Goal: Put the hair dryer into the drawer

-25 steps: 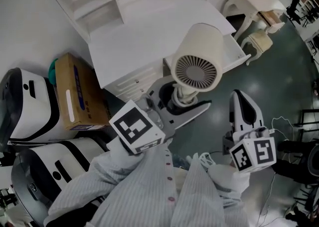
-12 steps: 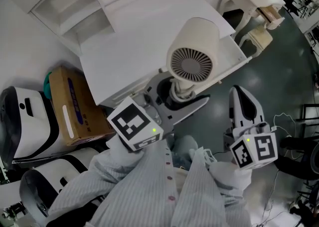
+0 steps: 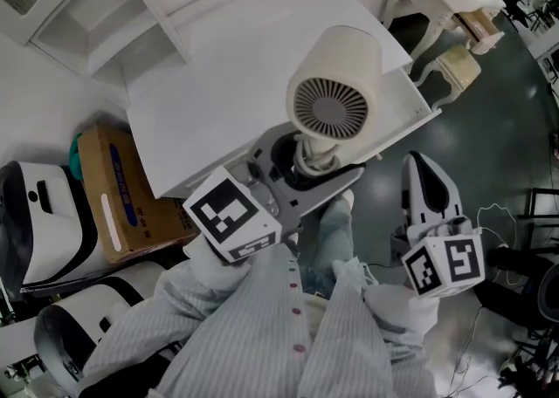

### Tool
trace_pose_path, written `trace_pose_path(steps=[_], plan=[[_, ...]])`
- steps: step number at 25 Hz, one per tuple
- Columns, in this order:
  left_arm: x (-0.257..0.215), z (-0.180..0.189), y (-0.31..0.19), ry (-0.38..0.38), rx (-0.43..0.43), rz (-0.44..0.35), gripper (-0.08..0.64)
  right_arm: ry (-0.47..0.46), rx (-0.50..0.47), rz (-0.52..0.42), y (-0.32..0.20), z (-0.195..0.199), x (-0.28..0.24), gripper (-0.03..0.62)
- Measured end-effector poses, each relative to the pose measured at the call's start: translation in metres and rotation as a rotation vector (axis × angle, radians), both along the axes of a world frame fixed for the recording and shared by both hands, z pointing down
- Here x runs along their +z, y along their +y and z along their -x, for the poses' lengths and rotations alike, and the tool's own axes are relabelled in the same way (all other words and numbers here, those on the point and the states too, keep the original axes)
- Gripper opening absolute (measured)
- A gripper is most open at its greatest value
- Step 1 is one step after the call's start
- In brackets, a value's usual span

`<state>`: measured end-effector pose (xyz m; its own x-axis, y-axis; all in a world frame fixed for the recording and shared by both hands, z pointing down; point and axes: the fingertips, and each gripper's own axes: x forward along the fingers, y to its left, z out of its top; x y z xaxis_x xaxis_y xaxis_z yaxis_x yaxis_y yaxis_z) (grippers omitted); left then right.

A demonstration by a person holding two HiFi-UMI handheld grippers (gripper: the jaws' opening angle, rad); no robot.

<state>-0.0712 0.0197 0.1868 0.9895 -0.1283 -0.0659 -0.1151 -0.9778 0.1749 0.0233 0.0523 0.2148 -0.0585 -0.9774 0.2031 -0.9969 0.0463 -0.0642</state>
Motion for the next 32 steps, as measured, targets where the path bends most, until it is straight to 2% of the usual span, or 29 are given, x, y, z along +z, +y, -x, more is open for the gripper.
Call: trace_pose_path(steps=[9, 21, 26, 32], plan=[[0.0, -0.068, -0.06, -0.013, -0.099, -0.004, 0.277, -0.016, -0.094, -0.003, -0.07, -0.076, 0.002, 0.011], [-0.002, -0.164, -0.123, -0.01, -0.272, 0.008, 0.276, -0.017, -0.275, 0.031, -0.15, -0.173, 0.001, 0.011], [0.006, -0.184, -0.131, -0.014, -0.322, 0.024, 0.276, -0.009, -0.333, 0.047, -0.169, -0.194, 0.008, 0.011], [0.007, -0.18, -0.145, -0.047, -0.355, 0.019, 0.276, -0.026, -0.361, 0.052, -0.185, -0.193, 0.01, 0.011]])
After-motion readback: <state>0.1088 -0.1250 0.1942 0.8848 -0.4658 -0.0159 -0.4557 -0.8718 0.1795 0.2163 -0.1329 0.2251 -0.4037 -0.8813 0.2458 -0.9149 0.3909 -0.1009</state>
